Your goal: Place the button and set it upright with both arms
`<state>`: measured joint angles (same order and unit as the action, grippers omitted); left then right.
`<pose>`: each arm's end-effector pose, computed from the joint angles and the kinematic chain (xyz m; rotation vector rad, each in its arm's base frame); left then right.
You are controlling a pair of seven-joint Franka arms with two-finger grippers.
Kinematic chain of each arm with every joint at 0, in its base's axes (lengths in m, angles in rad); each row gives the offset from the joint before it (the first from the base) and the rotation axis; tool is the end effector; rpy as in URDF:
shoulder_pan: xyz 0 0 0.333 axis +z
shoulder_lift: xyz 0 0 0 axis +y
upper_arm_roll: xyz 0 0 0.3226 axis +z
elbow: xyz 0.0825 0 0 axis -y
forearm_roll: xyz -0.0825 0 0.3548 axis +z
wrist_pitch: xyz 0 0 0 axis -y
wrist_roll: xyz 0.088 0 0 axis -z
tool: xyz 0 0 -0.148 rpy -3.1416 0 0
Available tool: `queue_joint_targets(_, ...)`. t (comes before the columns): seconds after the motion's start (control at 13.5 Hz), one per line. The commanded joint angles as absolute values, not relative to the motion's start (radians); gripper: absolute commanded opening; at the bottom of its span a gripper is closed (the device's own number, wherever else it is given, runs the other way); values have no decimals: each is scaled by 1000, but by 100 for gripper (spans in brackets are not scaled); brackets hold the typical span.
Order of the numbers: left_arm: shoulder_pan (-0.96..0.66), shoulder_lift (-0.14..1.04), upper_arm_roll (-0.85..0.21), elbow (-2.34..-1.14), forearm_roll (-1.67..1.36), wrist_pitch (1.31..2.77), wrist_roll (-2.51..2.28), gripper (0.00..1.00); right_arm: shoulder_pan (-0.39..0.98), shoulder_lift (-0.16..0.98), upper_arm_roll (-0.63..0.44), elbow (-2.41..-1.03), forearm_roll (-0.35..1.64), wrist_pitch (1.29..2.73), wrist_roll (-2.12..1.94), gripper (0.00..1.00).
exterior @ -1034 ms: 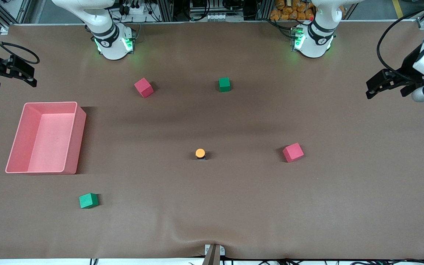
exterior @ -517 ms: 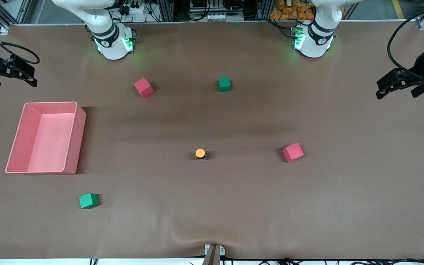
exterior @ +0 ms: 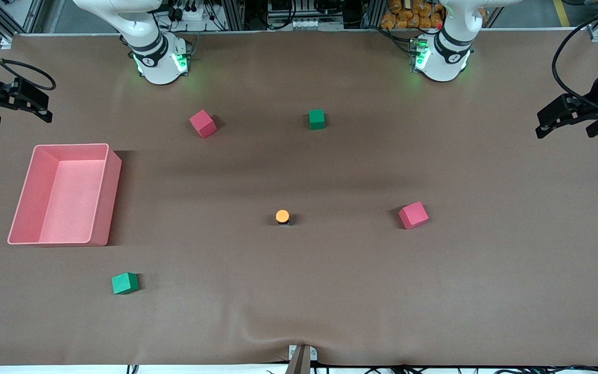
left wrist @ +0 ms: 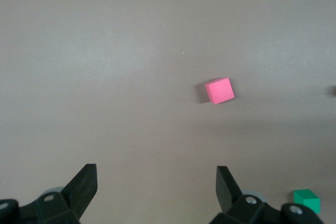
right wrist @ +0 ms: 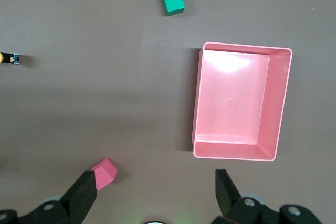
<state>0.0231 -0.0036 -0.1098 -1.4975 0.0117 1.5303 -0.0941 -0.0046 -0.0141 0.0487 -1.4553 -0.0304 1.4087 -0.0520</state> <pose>0.5203 -0.0436 0.6207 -3.1323 -0.0127 -0.0585 0.5020 0.0175 0.6337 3.1073 0.1425 -0.0508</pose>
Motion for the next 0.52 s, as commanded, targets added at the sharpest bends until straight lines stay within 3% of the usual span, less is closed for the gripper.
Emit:
queue_joint_targets(0.0,15,-75,-115,-1583,15,1528,-81,100,-9,-12,48,-1442,-14,1396,-63,100)
queue_joint_targets(0.44,20,-100,-115,-1605,14,1526,-80,100,-11,-12,48,-1442,-14,1396,-63,100)
